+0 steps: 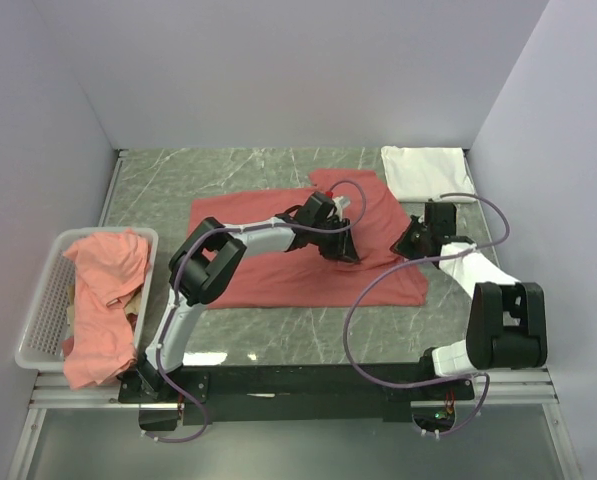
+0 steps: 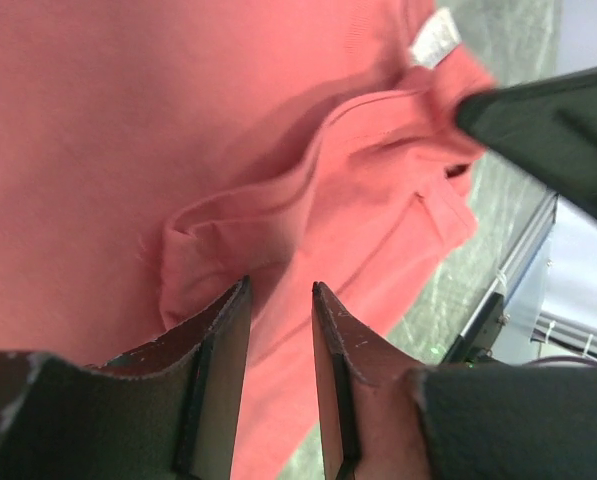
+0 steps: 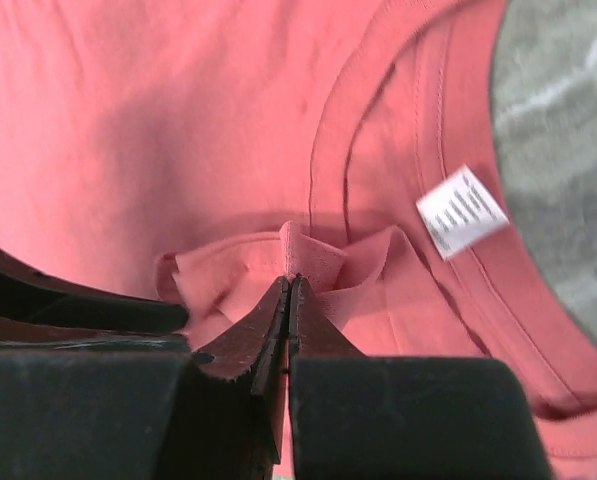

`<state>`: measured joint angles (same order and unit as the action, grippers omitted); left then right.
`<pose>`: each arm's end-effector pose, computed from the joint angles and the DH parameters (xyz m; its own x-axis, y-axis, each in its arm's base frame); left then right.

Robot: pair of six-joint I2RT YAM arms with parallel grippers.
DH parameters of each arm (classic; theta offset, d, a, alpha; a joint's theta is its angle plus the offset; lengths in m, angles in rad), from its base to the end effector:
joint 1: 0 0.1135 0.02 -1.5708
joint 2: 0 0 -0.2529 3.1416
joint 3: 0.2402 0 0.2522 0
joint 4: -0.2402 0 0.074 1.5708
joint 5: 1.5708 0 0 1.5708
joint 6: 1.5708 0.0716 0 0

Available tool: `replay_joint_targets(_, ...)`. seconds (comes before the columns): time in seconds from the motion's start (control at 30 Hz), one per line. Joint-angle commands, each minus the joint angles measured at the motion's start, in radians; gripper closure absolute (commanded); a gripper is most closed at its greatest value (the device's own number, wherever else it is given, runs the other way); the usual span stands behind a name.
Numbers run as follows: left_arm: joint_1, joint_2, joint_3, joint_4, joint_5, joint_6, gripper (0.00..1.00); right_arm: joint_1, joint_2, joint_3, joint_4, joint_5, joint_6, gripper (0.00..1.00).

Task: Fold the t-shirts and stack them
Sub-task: Fold the tshirt

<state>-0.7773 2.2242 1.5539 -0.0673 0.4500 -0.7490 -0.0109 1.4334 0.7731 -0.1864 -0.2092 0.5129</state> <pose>0.3384 -0.3767 0.1160 -0.9373 0.0621 -0.3428 0.3042 0.6259 -0.7182 0.3112 0.0115 0.1533 -0.7149 0.4878 -0.5009 0.2570 0.8496 0.4606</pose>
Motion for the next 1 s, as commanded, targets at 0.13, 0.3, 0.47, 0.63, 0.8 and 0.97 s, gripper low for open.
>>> replay_joint_targets(0.13, -0.027, -0.112, -0.023, 0.060, 0.041, 0.011, 0.64, 0.023, -0.143, -0.110, 0.059, 0.040, 0.042, 0.98)
replay_joint_targets(0.3, -0.036, -0.123, -0.038, 0.060, 0.042, 0.037, 0.63, 0.029, -0.208, -0.191, 0.071, 0.059, 0.062, 0.98)
replay_joint_targets(0.47, -0.034, -0.144, -0.029, 0.003, -0.080, 0.066, 0.60, 0.031, -0.251, -0.248, 0.079, 0.076, 0.081, 0.95)
replay_joint_targets(0.63, -0.025, -0.170, -0.012, -0.040, -0.214, 0.073, 0.55, 0.031, -0.274, -0.261, 0.073, 0.076, 0.084, 0.95)
replay_joint_targets(0.8, -0.022, -0.095, 0.113, -0.138, -0.330, 0.109, 0.57, 0.031, -0.284, -0.261, 0.067, 0.073, 0.085, 0.89)
replay_joint_targets(0.97, -0.027, -0.006, 0.166, -0.157, -0.297, 0.112, 0.67, 0.031, -0.326, -0.249, 0.045, 0.077, 0.085, 0.70)
